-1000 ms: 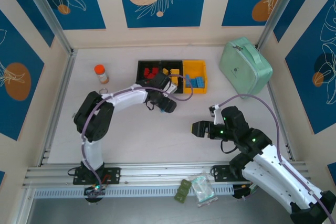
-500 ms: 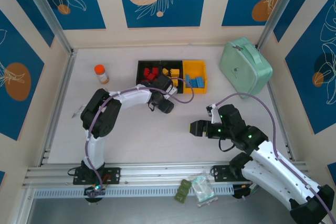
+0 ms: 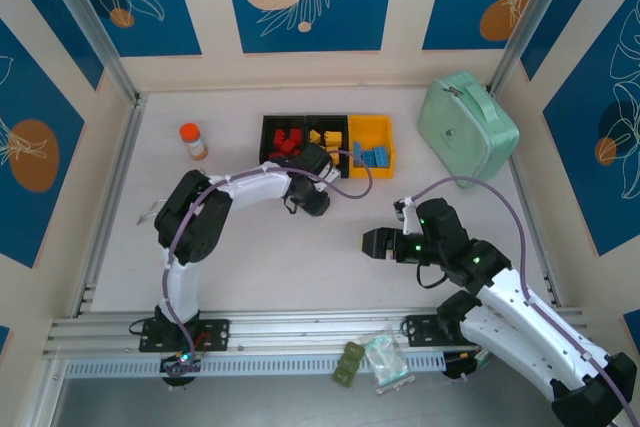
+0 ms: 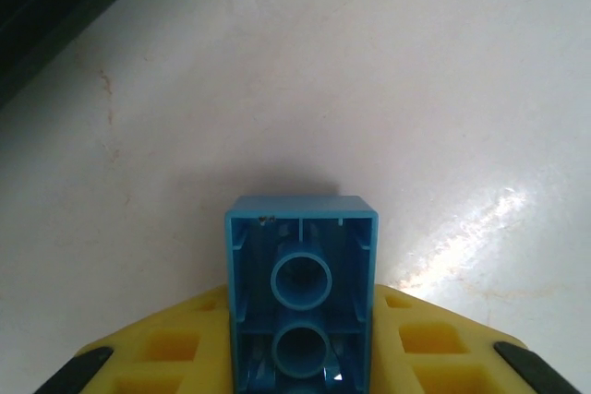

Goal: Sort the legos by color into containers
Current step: Pick up the lego from the center of the table, then place the lego in the container.

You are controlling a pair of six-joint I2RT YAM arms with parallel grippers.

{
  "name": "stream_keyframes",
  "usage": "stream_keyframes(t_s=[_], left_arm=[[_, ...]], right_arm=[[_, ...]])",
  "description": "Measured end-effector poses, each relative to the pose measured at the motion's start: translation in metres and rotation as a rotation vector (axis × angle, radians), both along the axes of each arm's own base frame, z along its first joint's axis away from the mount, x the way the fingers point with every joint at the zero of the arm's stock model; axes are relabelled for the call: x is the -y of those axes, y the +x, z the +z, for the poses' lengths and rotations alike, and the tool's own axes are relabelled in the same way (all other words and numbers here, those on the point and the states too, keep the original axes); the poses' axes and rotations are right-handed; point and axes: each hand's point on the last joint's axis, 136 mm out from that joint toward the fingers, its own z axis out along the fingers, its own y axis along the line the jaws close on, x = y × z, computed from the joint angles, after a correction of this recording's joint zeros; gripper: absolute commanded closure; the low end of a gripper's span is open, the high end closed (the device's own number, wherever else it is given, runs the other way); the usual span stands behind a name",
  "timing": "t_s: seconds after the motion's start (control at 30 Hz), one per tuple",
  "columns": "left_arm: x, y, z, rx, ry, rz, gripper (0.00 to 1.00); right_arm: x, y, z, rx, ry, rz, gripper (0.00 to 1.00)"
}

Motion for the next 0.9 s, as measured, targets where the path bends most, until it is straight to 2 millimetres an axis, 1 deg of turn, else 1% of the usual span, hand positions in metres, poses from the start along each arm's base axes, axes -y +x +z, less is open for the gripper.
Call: stream_keyframes(t_s=[0.13,0.23,0.3,0.63,0.73,0.8,0.9], left_arm=[[0.004,-0.009,0.008,-0.027,-0.026,0.007,0.74],[0.010,-0.012,0.021,-0.037,-0.055,0.014,0.74],[0.016,-0.010,0.032,-0.035,-0.085,0.023,0.74],[0.051,0.011,0.097,0.003,-0.243,0.076,0.74],[0.064,0.022,0.117,0.023,-0.283,0.092,0.74],[0.073,0.032,0.126,0.034,-0.304,0.103,0.74],[0.085,0.046,0.129,0.039,-0.315,0.123,0.74]], right_arm=[[0.004,0.001,0.004,0.022,0.005,-0.019,0.21],[0.010,0.003,0.005,0.031,-0.001,-0.046,0.21],[0.014,0.005,0.005,0.033,-0.006,-0.067,0.22],[0.045,0.021,-0.004,0.014,-0.061,-0.222,0.22],[0.055,0.027,-0.003,0.009,-0.078,-0.276,0.22],[0.061,0.032,-0.001,0.004,-0.089,-0.310,0.23],[0.069,0.039,-0.001,-0.009,-0.100,-0.353,0.23]])
